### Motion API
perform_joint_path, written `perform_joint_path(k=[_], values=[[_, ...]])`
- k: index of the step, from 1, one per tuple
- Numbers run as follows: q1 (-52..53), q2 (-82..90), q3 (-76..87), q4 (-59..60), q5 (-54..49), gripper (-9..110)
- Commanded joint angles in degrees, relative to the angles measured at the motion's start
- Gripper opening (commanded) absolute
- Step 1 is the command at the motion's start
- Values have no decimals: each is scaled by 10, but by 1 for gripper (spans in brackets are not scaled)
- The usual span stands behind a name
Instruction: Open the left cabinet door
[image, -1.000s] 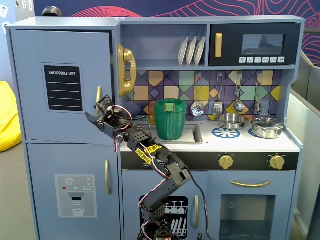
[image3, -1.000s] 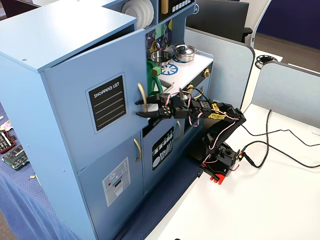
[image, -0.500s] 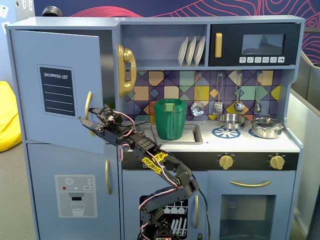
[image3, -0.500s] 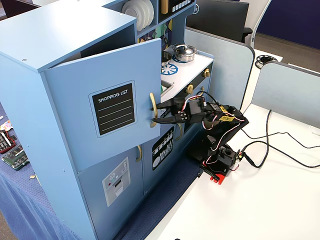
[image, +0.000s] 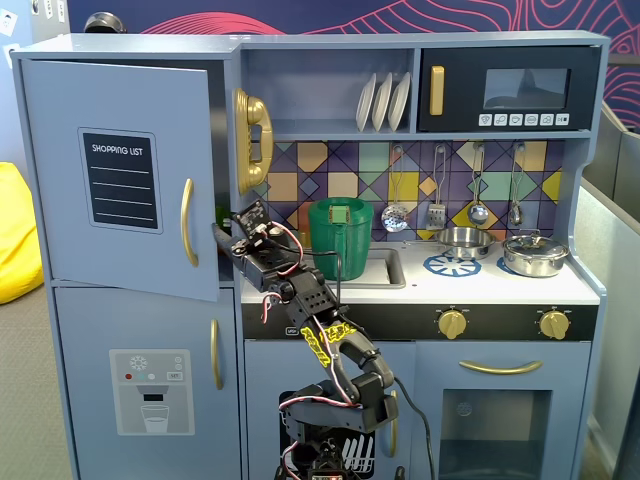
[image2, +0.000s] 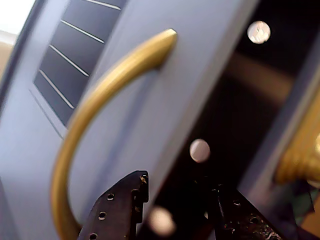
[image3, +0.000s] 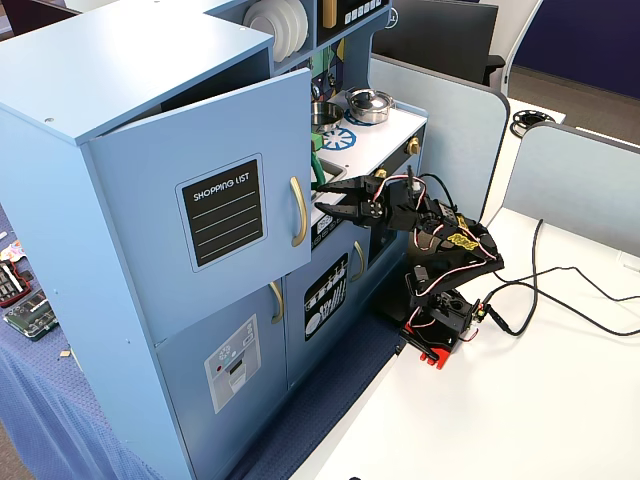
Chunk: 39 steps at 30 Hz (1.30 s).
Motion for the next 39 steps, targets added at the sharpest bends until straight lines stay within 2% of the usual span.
perform_joint_path(k=[1,6,12,34,39], values=[[69,-20,-23,3,31,3],[106,-81,-15,-53,40,2],[77,-162,-4,-165,18,2],[-214,-166,-14,-120,-55,2],[-241,-169,-11,-113,-62,1]])
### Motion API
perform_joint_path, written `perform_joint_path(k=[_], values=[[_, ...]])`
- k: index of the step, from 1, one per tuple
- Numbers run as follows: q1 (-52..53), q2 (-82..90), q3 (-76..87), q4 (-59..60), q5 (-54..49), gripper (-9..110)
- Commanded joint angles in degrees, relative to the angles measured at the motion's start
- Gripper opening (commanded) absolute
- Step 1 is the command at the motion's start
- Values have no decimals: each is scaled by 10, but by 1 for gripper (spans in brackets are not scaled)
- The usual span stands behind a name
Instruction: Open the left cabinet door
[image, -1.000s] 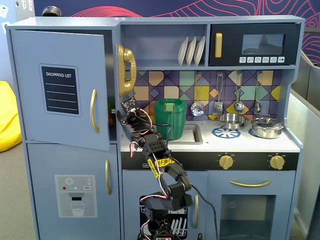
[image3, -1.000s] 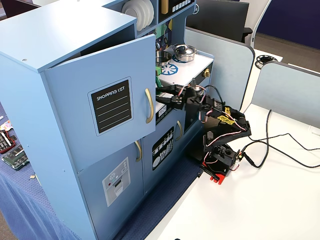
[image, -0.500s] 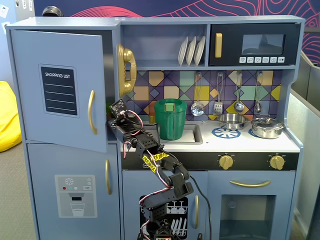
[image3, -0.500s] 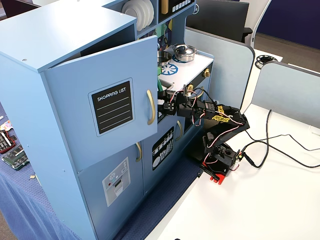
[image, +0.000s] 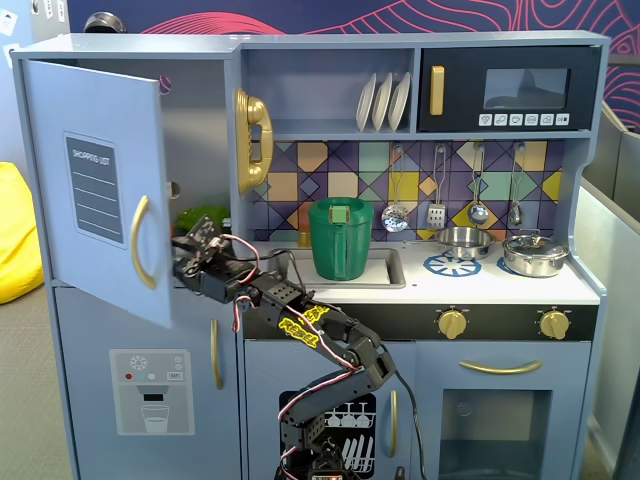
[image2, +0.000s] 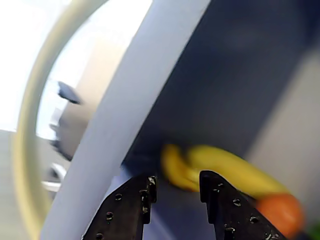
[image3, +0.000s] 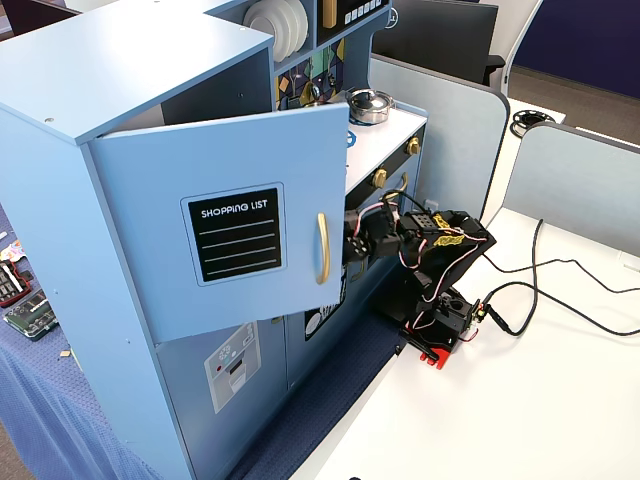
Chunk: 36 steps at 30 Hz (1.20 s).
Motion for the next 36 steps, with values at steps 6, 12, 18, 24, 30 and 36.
perform_joint_path(k=[6,12,18,24,30,36], values=[[56,2,-7,0,17,0],[319,9,24,132,170,0],[478,46,104,318,237,0],[554,149,248,442,299,0],[587,235,332,527,331,0],[616,291,435,592,351,0]])
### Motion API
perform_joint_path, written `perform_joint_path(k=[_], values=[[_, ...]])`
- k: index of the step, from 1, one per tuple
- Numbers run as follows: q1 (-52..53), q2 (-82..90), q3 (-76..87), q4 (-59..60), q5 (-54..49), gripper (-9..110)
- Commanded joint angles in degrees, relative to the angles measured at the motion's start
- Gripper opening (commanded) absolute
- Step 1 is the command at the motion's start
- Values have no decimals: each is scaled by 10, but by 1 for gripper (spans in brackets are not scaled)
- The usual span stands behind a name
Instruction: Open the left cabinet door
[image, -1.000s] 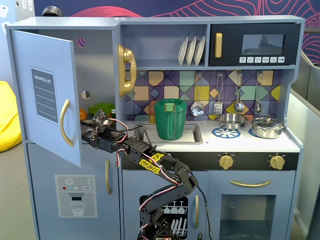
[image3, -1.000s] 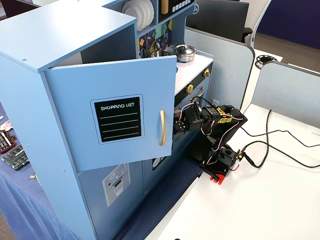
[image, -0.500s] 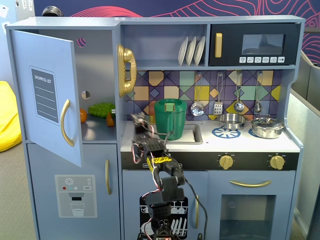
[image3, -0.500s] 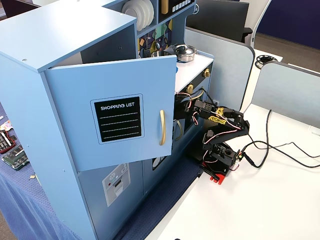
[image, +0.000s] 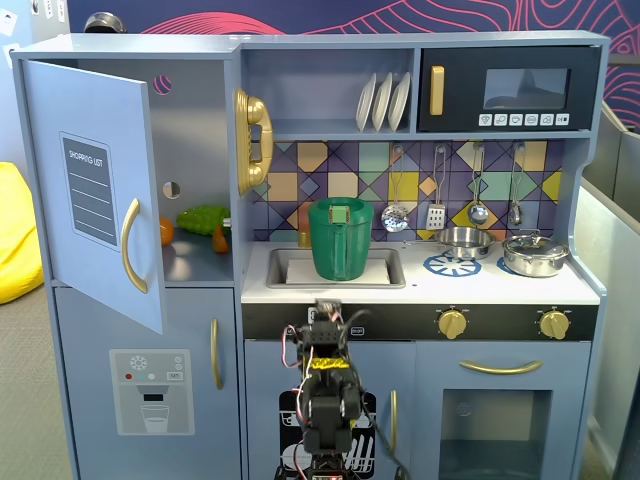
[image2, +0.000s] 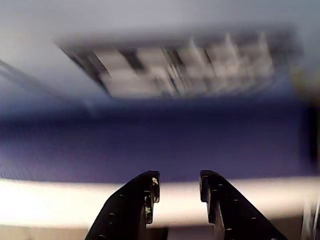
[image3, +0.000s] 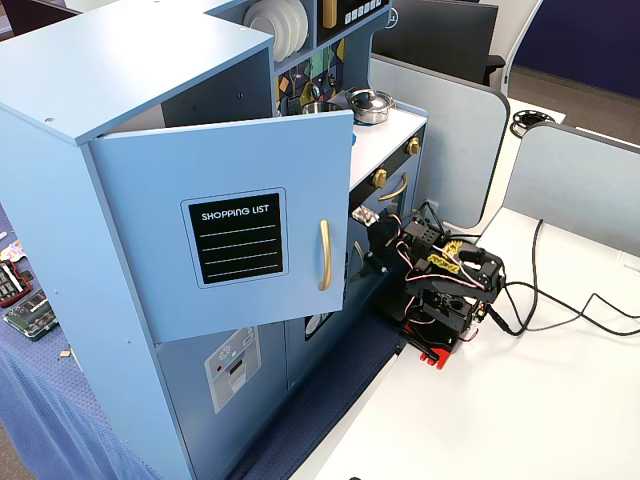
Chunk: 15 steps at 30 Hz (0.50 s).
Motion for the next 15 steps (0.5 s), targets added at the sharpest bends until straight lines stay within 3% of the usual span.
perform_joint_path(k=[1,15], values=[[13,38,46,32,11,0],[6,103,80,167,54,0]])
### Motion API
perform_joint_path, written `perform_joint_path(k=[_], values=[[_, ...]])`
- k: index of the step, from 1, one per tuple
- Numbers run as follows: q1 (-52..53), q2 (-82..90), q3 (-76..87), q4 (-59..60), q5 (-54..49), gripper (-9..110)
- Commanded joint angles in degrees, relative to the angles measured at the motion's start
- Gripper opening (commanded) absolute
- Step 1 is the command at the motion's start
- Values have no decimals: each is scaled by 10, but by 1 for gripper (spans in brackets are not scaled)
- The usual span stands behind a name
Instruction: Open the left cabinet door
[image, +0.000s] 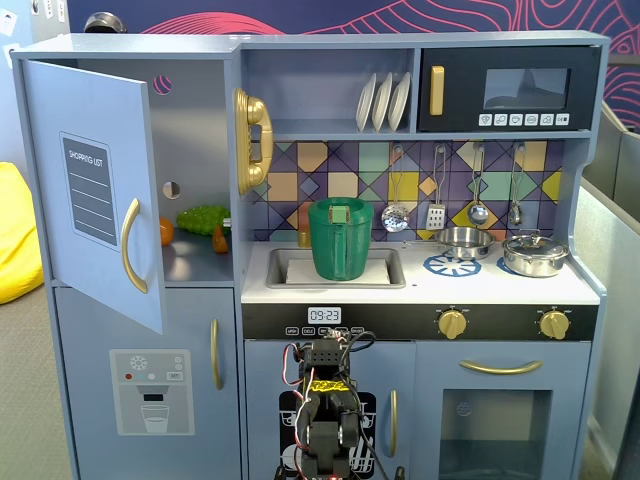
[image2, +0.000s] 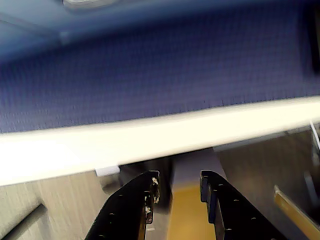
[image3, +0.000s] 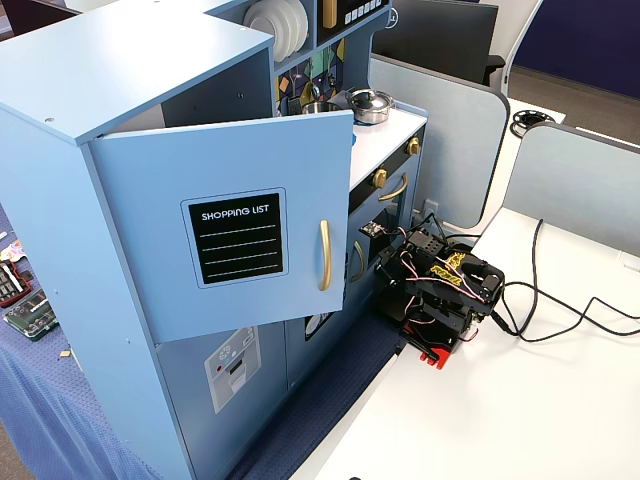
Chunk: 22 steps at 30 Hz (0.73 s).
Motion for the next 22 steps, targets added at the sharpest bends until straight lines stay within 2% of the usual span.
perform_joint_path(k=[1,22], values=[[3,13,-2,57,8,0],[17,49,-2,134,-25,0]])
